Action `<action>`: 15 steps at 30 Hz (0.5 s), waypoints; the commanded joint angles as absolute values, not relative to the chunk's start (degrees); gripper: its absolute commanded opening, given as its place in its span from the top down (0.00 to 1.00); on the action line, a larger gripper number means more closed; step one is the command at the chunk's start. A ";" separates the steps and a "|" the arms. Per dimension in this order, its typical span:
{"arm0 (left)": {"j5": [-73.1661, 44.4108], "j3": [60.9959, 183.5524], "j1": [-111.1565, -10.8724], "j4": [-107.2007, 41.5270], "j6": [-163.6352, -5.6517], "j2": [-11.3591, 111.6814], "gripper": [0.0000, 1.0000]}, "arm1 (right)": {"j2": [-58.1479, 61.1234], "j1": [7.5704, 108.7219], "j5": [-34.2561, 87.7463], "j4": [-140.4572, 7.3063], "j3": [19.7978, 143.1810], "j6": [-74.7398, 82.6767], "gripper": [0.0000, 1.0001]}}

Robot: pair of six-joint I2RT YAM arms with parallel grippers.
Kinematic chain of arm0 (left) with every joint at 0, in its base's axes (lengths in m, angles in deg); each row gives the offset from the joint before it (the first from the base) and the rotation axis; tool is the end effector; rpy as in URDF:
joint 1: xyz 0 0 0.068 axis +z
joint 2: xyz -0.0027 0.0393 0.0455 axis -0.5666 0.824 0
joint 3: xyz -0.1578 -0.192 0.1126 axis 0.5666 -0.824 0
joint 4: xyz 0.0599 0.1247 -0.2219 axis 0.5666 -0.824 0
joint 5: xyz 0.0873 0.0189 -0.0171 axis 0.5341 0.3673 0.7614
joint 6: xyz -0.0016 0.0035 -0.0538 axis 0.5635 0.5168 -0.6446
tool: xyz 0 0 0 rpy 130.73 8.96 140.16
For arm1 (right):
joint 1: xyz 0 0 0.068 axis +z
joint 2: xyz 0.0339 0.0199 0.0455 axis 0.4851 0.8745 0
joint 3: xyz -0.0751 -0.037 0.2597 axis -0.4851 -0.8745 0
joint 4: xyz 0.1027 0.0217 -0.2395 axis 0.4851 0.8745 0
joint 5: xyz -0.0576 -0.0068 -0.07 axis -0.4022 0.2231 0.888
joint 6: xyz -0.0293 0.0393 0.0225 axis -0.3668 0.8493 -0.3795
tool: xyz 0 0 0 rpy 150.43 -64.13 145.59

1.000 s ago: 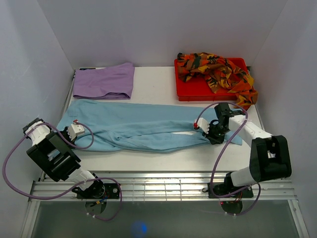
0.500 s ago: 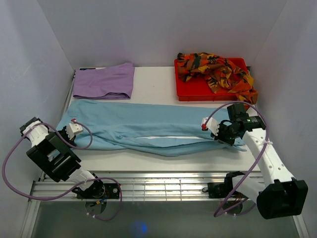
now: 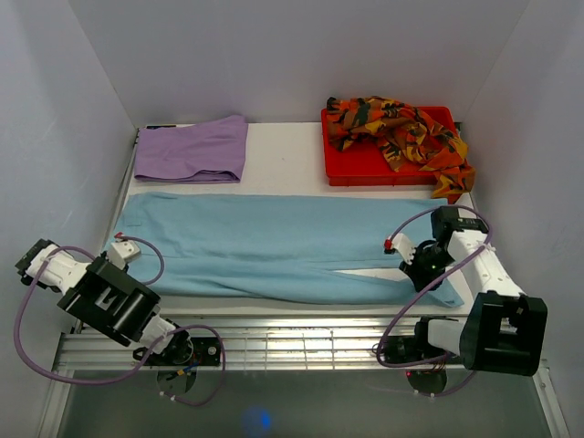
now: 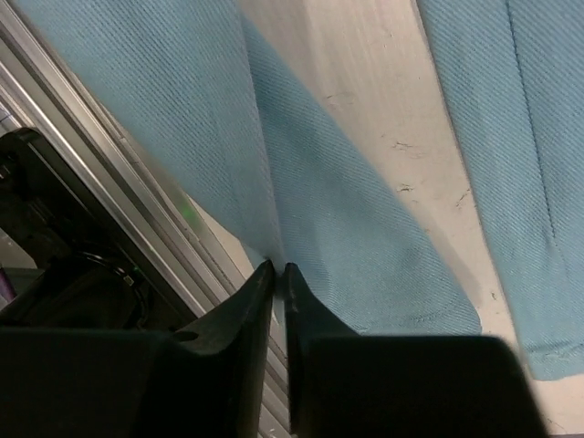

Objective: Fold and stack the trousers
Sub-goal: Flatten the trousers out

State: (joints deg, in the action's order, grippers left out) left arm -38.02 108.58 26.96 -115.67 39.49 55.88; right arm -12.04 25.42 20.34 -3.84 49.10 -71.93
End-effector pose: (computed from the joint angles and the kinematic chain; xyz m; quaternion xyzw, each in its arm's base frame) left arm 0.1141 0.1707 0.2340 0.3828 0.8754 -0.1261 0.2668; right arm 0.1718 -0.0021 0.2030 -0.5388 0.8333 0.0864 0.0889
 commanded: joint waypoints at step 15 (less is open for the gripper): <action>-58.58 121.91 25.88 -115.19 44.81 54.82 0.39 | 5.91 22.34 19.36 -3.09 73.61 -67.54 0.30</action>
